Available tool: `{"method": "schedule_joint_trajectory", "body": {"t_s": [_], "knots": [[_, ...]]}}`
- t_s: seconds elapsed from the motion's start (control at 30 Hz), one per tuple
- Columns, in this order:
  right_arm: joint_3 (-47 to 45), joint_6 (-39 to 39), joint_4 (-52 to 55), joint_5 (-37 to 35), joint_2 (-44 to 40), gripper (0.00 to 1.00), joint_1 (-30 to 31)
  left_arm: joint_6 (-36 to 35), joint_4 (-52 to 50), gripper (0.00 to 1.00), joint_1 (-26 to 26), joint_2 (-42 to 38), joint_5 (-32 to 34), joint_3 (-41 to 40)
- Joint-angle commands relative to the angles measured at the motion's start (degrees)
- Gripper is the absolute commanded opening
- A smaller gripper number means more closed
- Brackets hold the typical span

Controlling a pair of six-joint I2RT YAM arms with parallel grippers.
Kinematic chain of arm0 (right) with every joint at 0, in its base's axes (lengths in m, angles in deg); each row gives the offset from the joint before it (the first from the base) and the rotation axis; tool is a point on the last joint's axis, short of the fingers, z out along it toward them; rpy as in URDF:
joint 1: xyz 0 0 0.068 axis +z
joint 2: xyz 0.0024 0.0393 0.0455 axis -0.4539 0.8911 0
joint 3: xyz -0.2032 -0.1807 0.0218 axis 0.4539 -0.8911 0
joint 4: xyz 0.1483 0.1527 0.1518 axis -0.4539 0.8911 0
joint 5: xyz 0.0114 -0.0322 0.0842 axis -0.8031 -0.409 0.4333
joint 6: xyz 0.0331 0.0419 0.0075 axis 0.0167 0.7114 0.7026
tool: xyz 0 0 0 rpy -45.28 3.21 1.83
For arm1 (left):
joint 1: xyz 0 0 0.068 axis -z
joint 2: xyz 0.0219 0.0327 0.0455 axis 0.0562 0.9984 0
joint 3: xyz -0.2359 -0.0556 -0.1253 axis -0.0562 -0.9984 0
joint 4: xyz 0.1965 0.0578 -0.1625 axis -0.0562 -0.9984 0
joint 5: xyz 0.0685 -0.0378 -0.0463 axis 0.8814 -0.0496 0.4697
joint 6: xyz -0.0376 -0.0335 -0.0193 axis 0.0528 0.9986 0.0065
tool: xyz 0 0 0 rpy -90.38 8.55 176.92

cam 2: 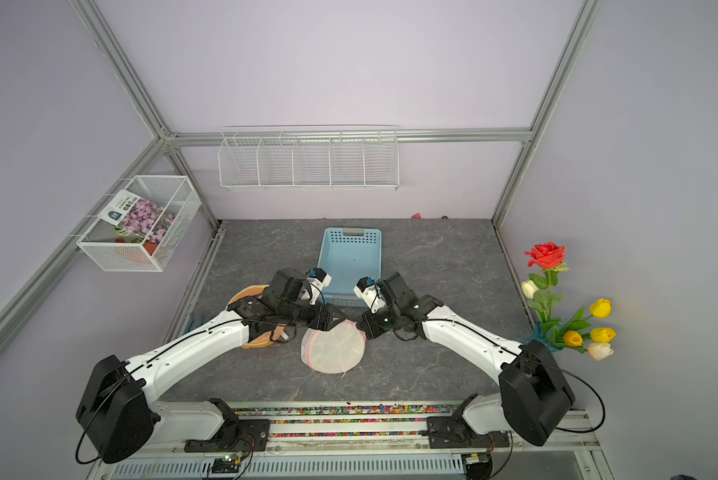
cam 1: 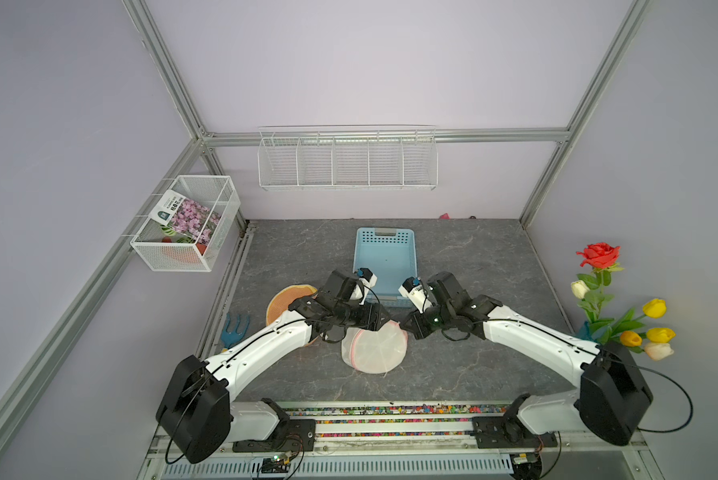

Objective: Turn the laundry bag inside out
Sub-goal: Zip the zipper on the laundry bag.

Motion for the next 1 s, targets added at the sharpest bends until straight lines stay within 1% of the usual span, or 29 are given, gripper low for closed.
{"method": "schedule_joint_trajectory", "body": {"t_s": [0.0, 0.1, 0.13, 0.23, 0.27, 0.33, 0.4, 0.43, 0.5, 0.7, 0.8, 0.97], "knots": [[0.96, 0.66, -0.89, 0.7, 0.81, 0.0, 0.35, -3.16, -4.36, 0.68, 1.89, 0.21, 0.3, 1.42], [1.25, 0.73, -0.91, 0.99, 0.84, 0.0, 0.31, -4.09, -5.96, 0.62, 3.17, 1.75, 1.97, 1.44], [1.25, 0.81, -0.93, 1.14, 0.77, 0.0, 0.3, -4.27, -6.07, 0.59, 3.2, 2.36, 1.9, 1.44], [1.3, 1.16, -0.98, 1.05, 0.42, 0.0, 0.34, -3.95, -5.31, 0.41, 3.28, 2.81, 2.01, 1.35], [1.42, 1.32, -0.81, 1.02, 0.26, 0.0, 0.32, -3.69, -4.95, 0.36, 3.29, 2.75, 2.2, 1.46], [1.43, 1.84, -0.76, 1.18, 0.06, 0.0, 0.34, -3.33, -4.34, 0.31, 3.32, 2.64, 2.41, 1.68], [1.27, 2.51, -0.9, 1.29, -0.26, 0.0, 0.34, -2.88, -4.06, 0.23, 3.32, 2.6, 2.64, 2.01], [0.93, 3.17, -1.04, 0.72, -0.56, 0.0, 0.34, -2.63, -3.8, 0.17, 3.29, 2.5, 2.66, 1.97], [0.34, 3.99, -0.63, -0.83, -1.21, 0.0, 0.34, -2.16, -3.49, 0.0, 3.26, 1.84, 2.67, 1.86], [-3.13, 6.97, -0.26, -3.67, -3.89, 0.0, -0.95, 1.7, -2.17, 0.0, 2.88, -3.41, 1.09, 0.81], [-6.64, 8.7, -2.04, -4.17, -5.26, 0.0, -1.91, 6.07, 0.25, 0.0, 1.5, -7.96, 1.01, -0.98], [-11.75, 10.91, -5.21, -2.72, -6.96, 0.0, -2.91, 9.83, 3.2, 0.0, -2.27, -14.85, -0.45, -3.26]]}}
